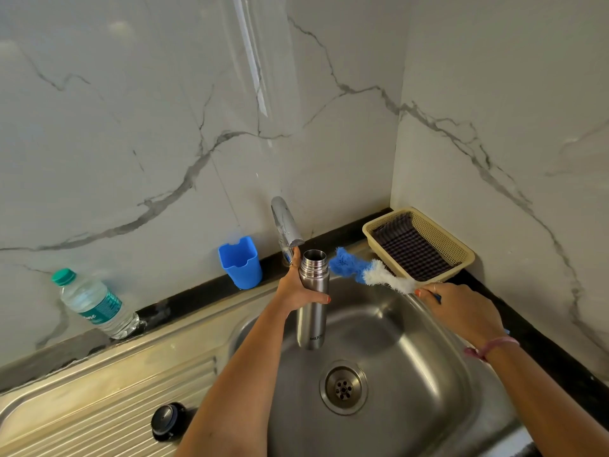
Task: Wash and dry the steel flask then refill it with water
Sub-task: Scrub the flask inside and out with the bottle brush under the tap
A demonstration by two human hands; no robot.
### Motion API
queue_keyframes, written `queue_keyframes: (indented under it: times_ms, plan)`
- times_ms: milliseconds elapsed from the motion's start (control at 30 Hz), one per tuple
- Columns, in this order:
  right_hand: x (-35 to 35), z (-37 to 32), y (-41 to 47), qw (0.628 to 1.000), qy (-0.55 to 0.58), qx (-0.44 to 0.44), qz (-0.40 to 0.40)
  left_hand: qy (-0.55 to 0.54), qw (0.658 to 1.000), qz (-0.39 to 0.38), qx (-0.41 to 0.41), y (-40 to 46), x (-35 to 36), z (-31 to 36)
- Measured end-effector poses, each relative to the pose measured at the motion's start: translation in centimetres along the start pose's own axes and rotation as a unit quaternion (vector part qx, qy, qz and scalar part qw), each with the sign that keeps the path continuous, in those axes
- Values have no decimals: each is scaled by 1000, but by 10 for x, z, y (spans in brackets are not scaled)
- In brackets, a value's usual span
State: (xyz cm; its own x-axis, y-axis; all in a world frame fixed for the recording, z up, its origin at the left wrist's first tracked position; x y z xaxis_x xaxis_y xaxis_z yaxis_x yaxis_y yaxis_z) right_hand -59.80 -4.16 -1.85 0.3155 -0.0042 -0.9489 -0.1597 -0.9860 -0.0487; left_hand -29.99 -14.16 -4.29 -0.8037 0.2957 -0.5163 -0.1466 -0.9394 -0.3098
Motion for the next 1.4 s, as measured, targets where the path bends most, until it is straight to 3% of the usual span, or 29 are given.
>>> queue_keyframes:
  times_ms: [1400]
  plan:
    - [-8,-3,-4,1000,28,1,-7,-39,999,0,1,23,2,-33]
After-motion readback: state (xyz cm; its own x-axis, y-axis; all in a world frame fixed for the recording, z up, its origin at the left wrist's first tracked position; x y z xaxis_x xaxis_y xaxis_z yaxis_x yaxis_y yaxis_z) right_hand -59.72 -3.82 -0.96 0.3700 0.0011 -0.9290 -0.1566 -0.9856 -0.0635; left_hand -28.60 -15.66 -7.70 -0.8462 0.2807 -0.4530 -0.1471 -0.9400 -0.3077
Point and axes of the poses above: each hand's wrist, its own y-axis towards the middle knuckle, its own x-axis out of the palm, z = x × y, the point moved 2 cm from there along y, towards the middle knuckle, and after that the axes turned 1 degree about -y, right-handed, at the moved point
